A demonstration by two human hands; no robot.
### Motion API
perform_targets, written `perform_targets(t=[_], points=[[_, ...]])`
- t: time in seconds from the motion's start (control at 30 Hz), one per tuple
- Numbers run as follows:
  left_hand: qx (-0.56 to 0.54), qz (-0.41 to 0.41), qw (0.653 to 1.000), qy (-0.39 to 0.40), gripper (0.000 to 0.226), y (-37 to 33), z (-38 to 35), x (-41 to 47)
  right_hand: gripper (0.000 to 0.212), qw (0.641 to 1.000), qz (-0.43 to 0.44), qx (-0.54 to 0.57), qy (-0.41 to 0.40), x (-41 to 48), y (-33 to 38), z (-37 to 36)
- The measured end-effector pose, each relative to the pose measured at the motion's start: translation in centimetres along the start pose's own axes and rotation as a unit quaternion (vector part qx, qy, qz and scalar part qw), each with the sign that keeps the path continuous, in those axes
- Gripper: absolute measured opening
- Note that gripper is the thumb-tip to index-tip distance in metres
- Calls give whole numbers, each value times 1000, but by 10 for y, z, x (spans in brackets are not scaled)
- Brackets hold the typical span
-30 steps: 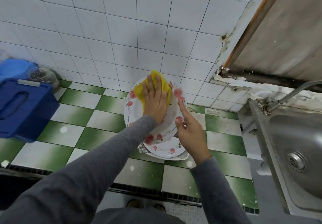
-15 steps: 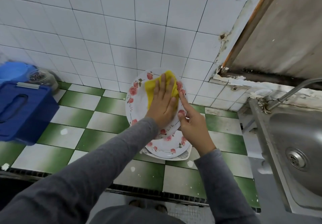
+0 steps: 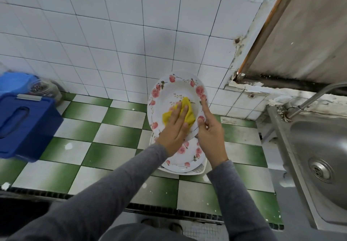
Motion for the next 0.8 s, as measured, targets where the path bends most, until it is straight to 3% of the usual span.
perform_targets(t=[0.13, 0.23, 0.47, 0.57, 0.67, 0.8], points=[[103, -51, 991, -64, 62, -16, 17, 20, 64, 998, 3, 5, 65, 1, 1, -17], [101, 24, 990, -96, 69, -12, 39, 31, 66, 995, -3, 34, 99, 1, -5, -27], [233, 117, 962, -76, 72, 35, 74, 23, 68, 996, 3, 44, 79, -3, -13, -14], [274, 84, 957, -46, 75, 52, 68, 6, 65, 995, 11, 64, 70, -7, -15, -10], [243, 78, 967, -9, 77, 60, 44, -11, 56, 996, 14, 68, 50, -7, -15, -5], [123, 69, 990, 18, 56, 38, 7, -24, 56, 994, -6, 104, 37, -3, -20, -5]])
Point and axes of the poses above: each hand's wrist, its own x-axis towards the middle knuckle, its own z-axis out of the back of the hand, y = z × x, the point moved 9 cm from there along x, towards the middle knuckle, and after that the axes turned 14 degrees about y, right-handed, at the moved point
